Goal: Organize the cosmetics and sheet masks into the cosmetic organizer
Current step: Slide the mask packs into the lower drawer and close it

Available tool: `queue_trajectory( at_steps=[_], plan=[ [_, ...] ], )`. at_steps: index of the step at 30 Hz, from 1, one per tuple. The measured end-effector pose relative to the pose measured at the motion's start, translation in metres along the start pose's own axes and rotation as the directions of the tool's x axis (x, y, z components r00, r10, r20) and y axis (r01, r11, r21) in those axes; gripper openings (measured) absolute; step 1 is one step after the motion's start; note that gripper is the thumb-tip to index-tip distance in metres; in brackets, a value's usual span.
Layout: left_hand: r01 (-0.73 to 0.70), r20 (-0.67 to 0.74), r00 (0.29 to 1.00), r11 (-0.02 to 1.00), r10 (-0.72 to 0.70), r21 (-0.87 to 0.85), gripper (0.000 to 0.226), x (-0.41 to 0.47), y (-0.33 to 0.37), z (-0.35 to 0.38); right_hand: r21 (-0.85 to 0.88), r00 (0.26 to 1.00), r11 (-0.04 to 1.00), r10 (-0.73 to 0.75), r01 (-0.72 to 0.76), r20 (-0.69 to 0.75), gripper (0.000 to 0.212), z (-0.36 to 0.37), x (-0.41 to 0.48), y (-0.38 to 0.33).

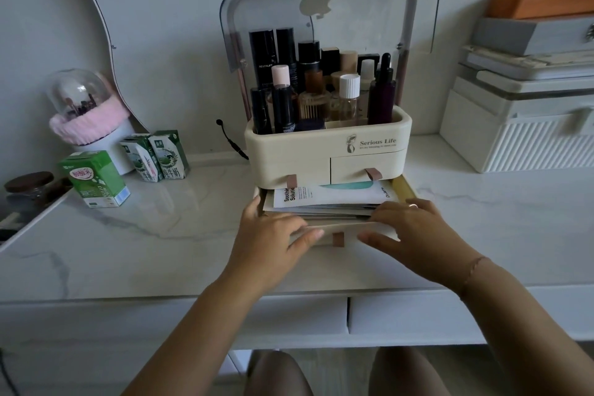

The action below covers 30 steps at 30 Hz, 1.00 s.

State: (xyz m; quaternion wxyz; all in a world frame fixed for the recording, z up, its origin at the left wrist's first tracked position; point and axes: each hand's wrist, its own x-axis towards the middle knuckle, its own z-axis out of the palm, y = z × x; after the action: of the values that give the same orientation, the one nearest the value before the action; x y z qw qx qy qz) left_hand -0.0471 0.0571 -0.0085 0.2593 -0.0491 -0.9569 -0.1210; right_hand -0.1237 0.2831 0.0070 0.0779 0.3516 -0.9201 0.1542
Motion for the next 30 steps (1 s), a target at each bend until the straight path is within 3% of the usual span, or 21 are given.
queue_trajectory(
  at_steps=[4, 8, 12, 15, 18, 21, 23, 26, 28, 30],
  plan=[
    [0.02, 0.068, 0.998, 0.999, -0.017, -0.05, 0.058, 0.004, -0.002, -0.001, 0.018, 1.0, 1.0, 0.01, -0.01, 0.021, 0.053, -0.001, 0.002, -0.002],
    [-0.036, -0.078, 0.996, 0.999, 0.034, -0.021, 0.049, -0.003, -0.005, 0.003, 0.088, 0.981, 0.996, 0.004, 0.013, -0.194, 0.046, 0.003, 0.002, -0.007],
    [-0.003, 0.034, 0.999, 0.996, 0.0, 0.09, 0.056, -0.006, -0.01, 0.006, -0.004, 0.997, 0.999, -0.046, 0.046, -0.067, 0.065, 0.01, 0.005, -0.013],
    [0.031, 0.015, 0.999, 0.996, -0.032, 0.084, 0.056, 0.001, -0.011, 0.005, 0.0, 0.999, 1.0, -0.03, 0.03, -0.034, 0.063, 0.008, 0.012, -0.014],
    [0.094, -0.107, 0.99, 0.995, -0.095, -0.014, 0.07, -0.004, -0.013, 0.008, 0.076, 0.979, 0.996, -0.02, 0.036, -0.204, 0.058, 0.006, 0.009, -0.013],
    [0.289, -0.159, 0.926, 0.915, -0.342, -0.28, 0.099, -0.011, -0.019, 0.01, 0.144, 0.883, 0.987, 0.123, -0.064, -0.453, 0.077, 0.014, 0.003, -0.005],
    [0.413, 0.0, 0.885, 0.785, -0.466, -0.462, 0.115, -0.011, -0.024, 0.012, 0.312, 0.87, 0.943, 0.246, -0.114, -0.428, 0.103, 0.019, 0.002, 0.003],
    [0.529, 0.158, 0.825, 0.645, -0.542, -0.551, 0.126, -0.005, -0.029, 0.016, 0.514, 0.903, 0.842, 0.338, -0.164, -0.265, 0.118, 0.025, 0.01, 0.016],
    [0.546, 0.146, 0.811, 0.644, -0.567, -0.535, 0.122, 0.002, -0.034, 0.019, 0.565, 0.909, 0.8, 0.368, -0.202, -0.197, 0.112, 0.024, 0.021, 0.025],
    [0.538, 0.14, 0.818, 0.654, -0.558, -0.532, 0.105, 0.011, -0.04, 0.021, 0.588, 0.916, 0.787, 0.355, -0.185, -0.187, 0.09, 0.02, 0.032, 0.035]
  ],
)
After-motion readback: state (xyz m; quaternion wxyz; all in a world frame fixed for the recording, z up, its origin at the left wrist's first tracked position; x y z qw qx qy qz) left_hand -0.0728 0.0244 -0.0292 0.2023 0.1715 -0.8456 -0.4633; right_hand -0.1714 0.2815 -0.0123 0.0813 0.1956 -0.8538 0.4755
